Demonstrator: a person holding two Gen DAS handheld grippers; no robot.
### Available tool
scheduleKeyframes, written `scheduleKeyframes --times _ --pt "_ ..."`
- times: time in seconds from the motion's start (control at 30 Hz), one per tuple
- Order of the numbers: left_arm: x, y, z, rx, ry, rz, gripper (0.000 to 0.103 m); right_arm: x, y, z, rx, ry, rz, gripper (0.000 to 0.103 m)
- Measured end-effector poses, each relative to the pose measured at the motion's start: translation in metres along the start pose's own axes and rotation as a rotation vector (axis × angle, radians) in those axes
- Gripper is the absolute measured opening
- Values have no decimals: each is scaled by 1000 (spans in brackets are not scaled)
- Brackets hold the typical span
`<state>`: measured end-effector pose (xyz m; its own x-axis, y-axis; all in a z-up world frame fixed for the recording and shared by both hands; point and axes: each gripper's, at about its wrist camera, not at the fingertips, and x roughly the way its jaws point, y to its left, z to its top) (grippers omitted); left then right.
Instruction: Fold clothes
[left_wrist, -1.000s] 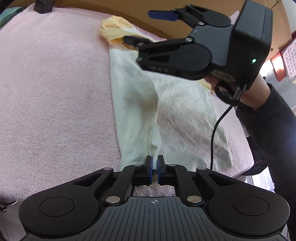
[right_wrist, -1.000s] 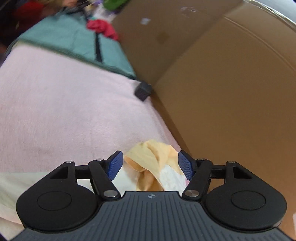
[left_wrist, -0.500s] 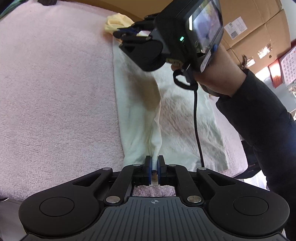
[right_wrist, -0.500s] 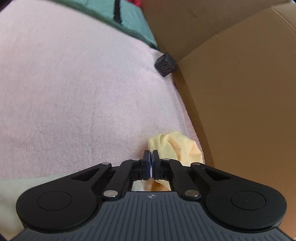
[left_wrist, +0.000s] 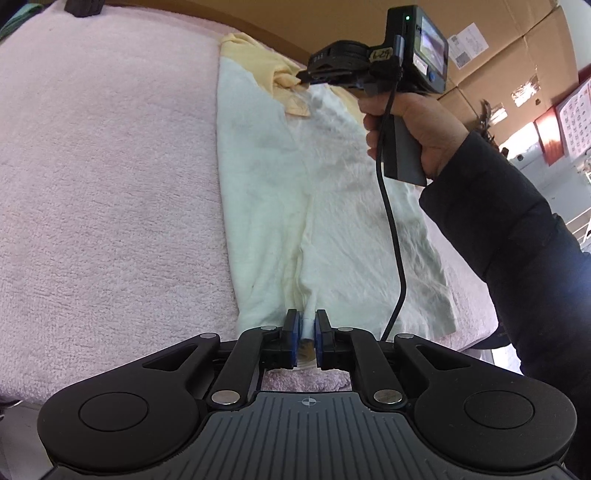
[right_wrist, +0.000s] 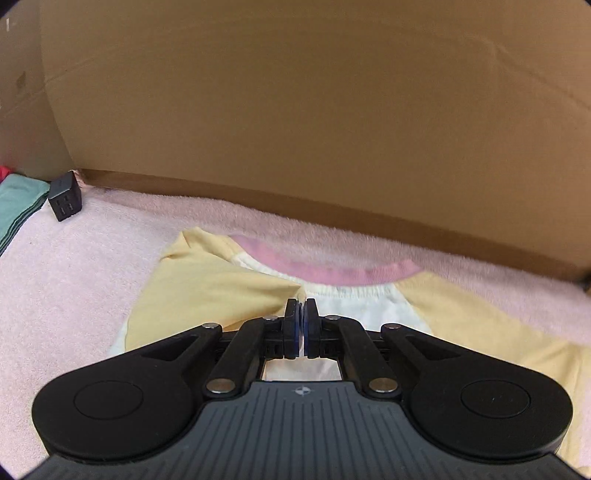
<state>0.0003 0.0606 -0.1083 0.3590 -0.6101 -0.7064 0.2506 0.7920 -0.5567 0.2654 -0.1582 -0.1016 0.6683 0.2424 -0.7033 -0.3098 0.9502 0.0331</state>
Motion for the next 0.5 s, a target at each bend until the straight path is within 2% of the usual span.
scheduleKeyframes --times 0.07,0.2,0.23,0.33,0.5 --pt "-2 1 0 0 0 3 25 1 -6 -4 45 3 18 7" --pt "-7 4 -1 -9 -6 -3 25 -12 -20 -5 119 -27 50 35" --pt "-9 5 -1 -13 -11 -4 25 -18 -27 -7 152 -31 72 37" --pt "-15 9 0 -25 -23 1 25 -25 -46 -15 292 29 207 37" --pt "-30 12 4 -26 -53 12 25 -15 -58 -33 454 133 326 38"
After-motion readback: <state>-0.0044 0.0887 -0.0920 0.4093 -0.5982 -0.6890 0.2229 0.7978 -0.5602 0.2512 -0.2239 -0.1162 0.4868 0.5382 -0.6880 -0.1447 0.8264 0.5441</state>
